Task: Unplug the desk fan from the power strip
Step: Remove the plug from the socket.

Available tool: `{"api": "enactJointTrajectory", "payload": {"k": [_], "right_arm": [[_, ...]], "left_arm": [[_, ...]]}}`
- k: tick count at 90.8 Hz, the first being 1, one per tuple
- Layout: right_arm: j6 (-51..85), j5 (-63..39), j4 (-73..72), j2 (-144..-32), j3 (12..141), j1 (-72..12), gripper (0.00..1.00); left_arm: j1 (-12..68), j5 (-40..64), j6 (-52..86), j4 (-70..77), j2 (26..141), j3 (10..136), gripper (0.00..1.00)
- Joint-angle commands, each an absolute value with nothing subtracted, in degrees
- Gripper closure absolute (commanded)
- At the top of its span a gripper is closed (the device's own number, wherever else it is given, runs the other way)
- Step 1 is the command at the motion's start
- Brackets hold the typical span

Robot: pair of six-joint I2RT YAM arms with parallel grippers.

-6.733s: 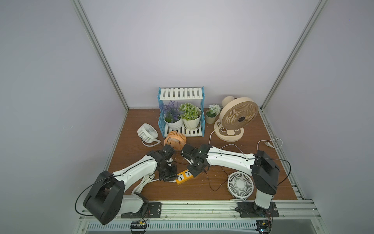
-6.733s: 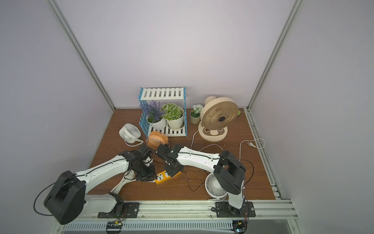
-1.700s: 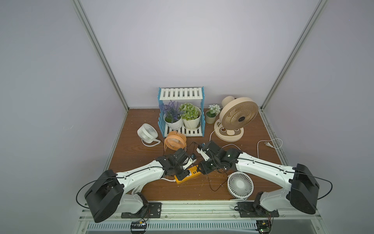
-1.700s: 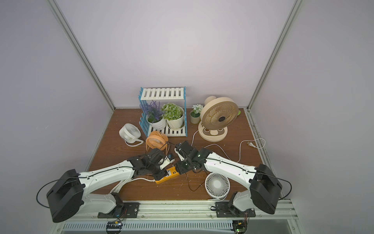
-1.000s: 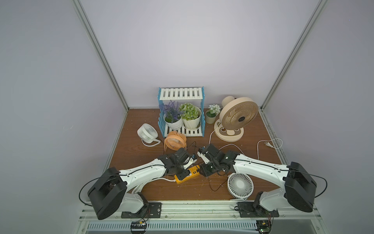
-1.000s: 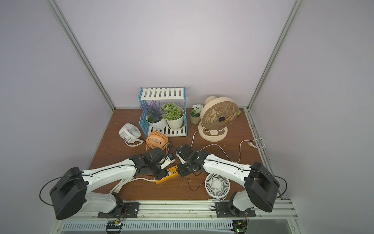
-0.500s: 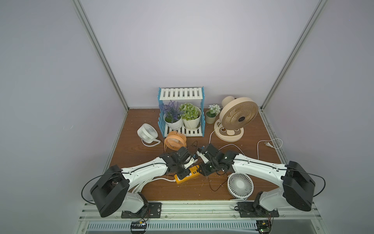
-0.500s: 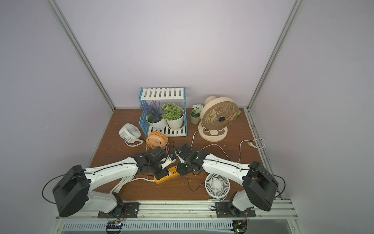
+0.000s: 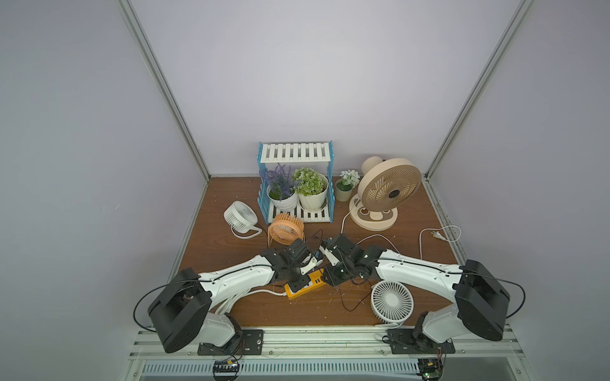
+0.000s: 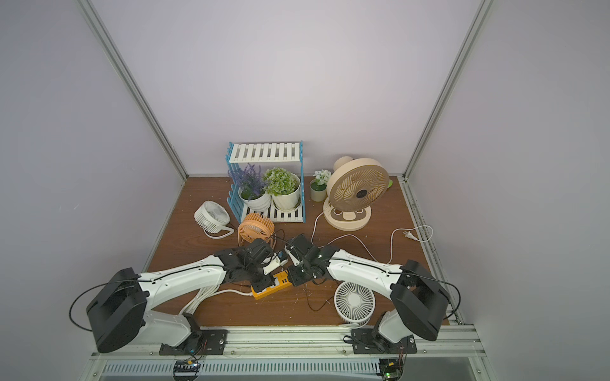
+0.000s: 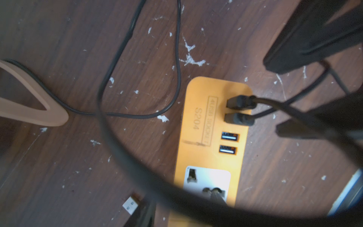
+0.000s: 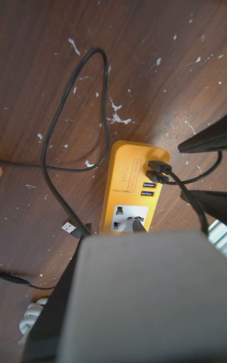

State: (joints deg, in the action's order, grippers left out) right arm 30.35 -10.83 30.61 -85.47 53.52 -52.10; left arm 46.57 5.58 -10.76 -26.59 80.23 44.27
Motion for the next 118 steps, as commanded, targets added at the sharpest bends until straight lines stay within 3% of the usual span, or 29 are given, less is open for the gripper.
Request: {"api": "enactJointTrajectory", "payload": {"k": [1, 40, 74, 118], "right_arm": [[29.79, -11.43, 29.46, -85.5, 52.85, -51.93, 0.69], [30.79, -9.51, 30.77, -81.66, 51.68, -51.86, 0.89], [30.84, -10.62, 30.06, -82.62, 52.12, -51.9, 1.0], [30.3, -13.49, 27.54, -79.3, 51.68, -51.92, 1.0]], "left_arm": [[46.09, 4.93, -11.8, -29.7, 81.3, 44.82, 0.52], [46.14, 5.16, -12.17, -30.37, 82.08, 45.27, 0.52], [46.09, 5.1, -12.65, -31.11, 82.35, 45.44, 0.52], [46.14, 4.66, -13.01, -32.6, 83.45, 46.32, 0.53]]}}
